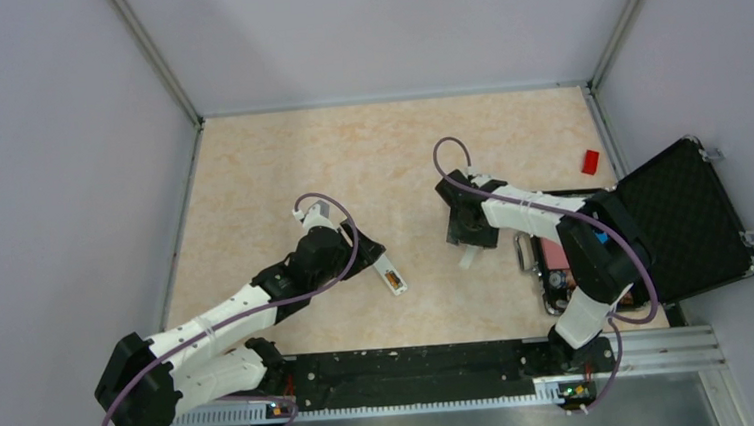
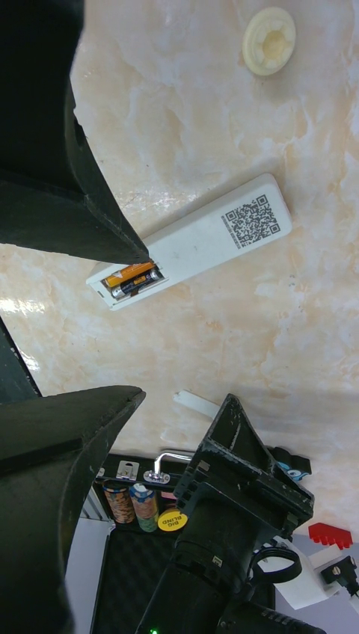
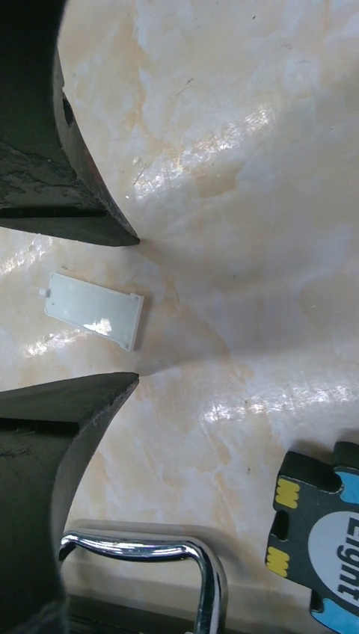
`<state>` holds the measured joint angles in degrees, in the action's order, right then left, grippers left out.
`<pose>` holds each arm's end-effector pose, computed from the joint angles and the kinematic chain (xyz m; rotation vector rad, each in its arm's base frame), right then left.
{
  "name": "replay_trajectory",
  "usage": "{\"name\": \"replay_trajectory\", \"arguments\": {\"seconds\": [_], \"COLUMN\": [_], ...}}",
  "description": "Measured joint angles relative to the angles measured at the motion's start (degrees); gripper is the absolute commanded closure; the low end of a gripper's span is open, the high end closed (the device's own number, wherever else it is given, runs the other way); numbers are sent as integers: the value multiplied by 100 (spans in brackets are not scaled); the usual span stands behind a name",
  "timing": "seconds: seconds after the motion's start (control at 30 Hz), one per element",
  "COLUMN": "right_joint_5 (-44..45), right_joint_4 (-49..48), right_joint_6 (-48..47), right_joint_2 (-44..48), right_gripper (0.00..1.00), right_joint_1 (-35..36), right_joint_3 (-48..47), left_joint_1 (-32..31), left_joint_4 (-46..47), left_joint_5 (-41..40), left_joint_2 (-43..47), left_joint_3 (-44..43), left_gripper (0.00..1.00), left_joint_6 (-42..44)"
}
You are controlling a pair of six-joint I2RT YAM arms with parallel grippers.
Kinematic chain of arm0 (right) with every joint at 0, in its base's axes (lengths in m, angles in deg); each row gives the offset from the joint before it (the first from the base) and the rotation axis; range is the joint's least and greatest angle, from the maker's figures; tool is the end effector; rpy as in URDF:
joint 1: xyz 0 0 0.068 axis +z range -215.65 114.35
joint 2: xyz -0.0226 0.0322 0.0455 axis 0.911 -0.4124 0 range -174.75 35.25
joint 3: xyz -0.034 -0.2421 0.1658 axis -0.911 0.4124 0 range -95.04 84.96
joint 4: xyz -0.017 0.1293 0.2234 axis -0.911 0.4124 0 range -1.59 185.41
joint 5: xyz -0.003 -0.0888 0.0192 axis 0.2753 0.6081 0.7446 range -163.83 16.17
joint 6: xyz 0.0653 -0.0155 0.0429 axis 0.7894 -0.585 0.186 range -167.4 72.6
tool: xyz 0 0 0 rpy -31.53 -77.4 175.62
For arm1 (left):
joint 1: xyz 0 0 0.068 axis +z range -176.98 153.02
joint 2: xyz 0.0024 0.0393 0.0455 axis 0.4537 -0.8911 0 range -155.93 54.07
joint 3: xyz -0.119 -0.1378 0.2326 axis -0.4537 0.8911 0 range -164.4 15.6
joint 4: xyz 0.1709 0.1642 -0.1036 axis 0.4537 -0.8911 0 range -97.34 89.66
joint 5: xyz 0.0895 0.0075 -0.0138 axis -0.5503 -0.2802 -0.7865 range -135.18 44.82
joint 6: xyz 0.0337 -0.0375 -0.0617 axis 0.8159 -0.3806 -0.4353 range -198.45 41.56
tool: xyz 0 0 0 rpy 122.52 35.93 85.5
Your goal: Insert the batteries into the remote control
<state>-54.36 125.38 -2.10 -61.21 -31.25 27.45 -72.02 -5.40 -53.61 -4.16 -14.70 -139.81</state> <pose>0.2705 0.1573 0.1589 0.3174 2.7161 -0.1438 0.1693 -0.1554 0.2201 -0.4150 2.2486 -0.8926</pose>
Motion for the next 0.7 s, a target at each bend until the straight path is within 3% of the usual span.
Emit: {"name": "replay_trajectory", "arguments": {"seconds": [0.13, 0.47, 0.7], "right_joint_5": [-44, -46, 9], "right_joint_4": [52, -122, -282], "right_joint_6": [437, 927, 944], "right_joint_2": [-11, 111, 273], "right_gripper": [48, 51, 65], "right_joint_1": [0, -4, -50], "right_joint_3": [2, 203, 424], "left_joint_1": [0, 0, 0], "left_joint_4": [0, -17, -20], "left_joint_5": [2, 2, 4], "left_joint_2": [11, 179, 225], "left_joint_3": [2, 83, 92], "left_gripper": [35, 35, 35], "left_joint_6": [2, 2, 4]}}
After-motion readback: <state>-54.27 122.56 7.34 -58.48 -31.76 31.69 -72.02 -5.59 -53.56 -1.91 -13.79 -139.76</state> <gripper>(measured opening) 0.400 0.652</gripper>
